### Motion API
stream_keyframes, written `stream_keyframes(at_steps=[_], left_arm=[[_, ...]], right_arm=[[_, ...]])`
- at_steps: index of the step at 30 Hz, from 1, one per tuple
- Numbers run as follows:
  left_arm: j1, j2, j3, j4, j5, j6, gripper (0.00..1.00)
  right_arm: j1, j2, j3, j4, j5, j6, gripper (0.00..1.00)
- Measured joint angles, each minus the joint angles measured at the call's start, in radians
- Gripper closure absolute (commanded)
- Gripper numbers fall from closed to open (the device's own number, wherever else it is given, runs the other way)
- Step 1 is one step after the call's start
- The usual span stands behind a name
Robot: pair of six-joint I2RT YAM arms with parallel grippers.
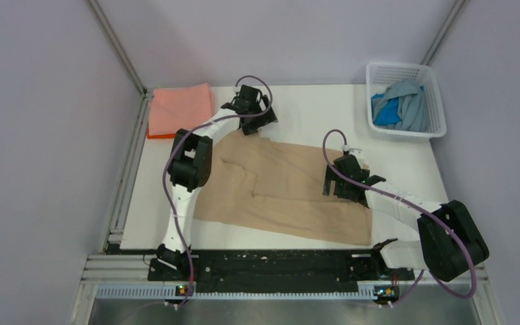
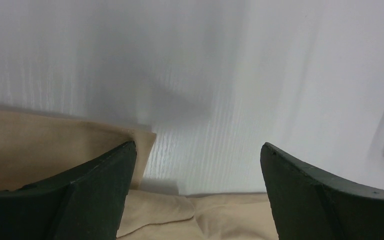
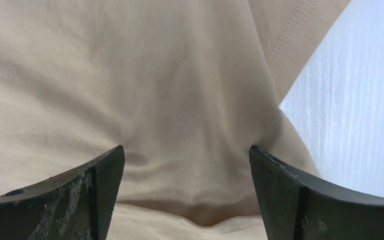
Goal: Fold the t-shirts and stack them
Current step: Grab the side of the flattened tshirt furthest away from the robot with both arms
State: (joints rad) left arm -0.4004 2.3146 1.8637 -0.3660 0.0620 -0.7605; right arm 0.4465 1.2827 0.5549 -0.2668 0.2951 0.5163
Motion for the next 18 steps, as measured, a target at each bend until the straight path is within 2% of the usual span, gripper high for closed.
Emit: stream_keyframes(at_steps=[10, 18], left_arm=[[-0.002, 0.13, 0.189, 0.021, -0.003, -0.027, 0.01], [-0.002, 0.252, 0.335, 0.14, -0.009, -0.114, 0.01]], right_arm=[[0.0, 0.005, 0.0, 0.013, 0.002, -0.001, 0.07], [0.0, 0.008, 0.0, 0.018, 0.003, -0.001, 0.07]])
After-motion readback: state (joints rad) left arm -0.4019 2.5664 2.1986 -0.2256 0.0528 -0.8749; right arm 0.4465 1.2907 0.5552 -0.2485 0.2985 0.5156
